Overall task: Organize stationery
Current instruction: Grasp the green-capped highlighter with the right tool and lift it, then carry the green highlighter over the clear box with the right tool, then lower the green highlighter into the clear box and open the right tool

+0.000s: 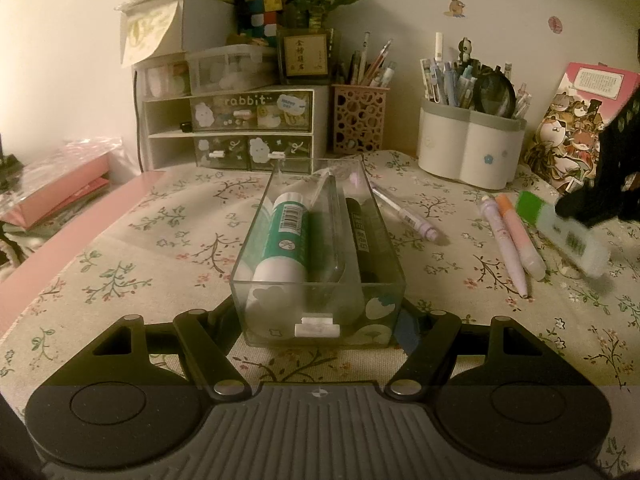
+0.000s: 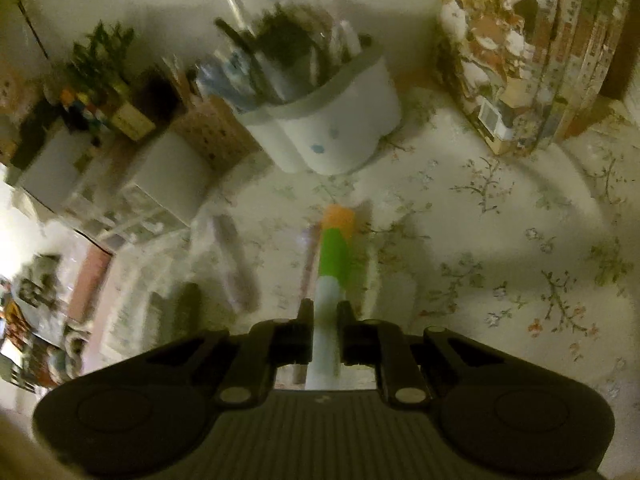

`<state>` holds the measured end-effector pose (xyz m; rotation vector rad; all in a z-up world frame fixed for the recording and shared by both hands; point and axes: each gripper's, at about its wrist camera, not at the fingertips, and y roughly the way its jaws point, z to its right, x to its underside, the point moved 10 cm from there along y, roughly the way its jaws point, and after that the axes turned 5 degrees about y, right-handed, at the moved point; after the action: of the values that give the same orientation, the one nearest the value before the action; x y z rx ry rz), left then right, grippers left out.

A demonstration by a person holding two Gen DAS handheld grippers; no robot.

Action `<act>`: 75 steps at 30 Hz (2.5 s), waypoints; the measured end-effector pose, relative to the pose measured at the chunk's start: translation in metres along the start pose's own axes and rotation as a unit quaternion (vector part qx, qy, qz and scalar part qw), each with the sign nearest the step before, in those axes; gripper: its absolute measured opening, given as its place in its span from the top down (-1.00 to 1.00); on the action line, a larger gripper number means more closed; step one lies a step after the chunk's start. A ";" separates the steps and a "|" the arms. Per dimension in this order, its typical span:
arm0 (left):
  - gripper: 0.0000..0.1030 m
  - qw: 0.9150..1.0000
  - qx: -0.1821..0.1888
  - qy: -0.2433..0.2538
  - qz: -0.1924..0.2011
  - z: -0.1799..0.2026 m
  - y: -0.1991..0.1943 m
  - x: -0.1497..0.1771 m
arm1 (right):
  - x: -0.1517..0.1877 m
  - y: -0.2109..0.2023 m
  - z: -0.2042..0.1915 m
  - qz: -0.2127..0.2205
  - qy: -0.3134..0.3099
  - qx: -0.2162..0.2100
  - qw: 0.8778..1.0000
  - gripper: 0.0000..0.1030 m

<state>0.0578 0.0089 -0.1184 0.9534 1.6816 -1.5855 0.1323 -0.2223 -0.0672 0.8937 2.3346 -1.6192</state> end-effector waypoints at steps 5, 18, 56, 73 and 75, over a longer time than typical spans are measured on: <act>-0.41 1.000 0.000 0.000 0.000 0.000 0.000 0.000 | 0.009 -0.005 -0.040 -0.003 -0.020 -0.058 0.998 0.78; -0.41 1.000 0.000 0.000 0.000 0.001 0.000 0.000 | 0.029 0.025 -0.105 -0.044 -0.023 -0.125 0.991 0.95; -0.41 1.000 0.005 0.002 0.003 0.001 0.002 -0.002 | 0.046 0.068 -0.086 -0.055 -0.199 0.000 0.978 0.56; -0.41 1.000 0.005 0.002 0.003 0.001 0.002 -0.002 | 0.037 0.052 -0.109 -0.067 -0.118 -0.069 0.988 0.56; -0.41 1.000 0.004 0.002 0.003 0.001 0.002 -0.002 | 0.035 0.052 -0.109 -0.072 -0.095 -0.081 0.989 0.56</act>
<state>0.0603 0.0073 -0.1183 0.9661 1.6745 -1.5893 0.1542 -0.0992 -0.0804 0.5233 2.4001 -1.4642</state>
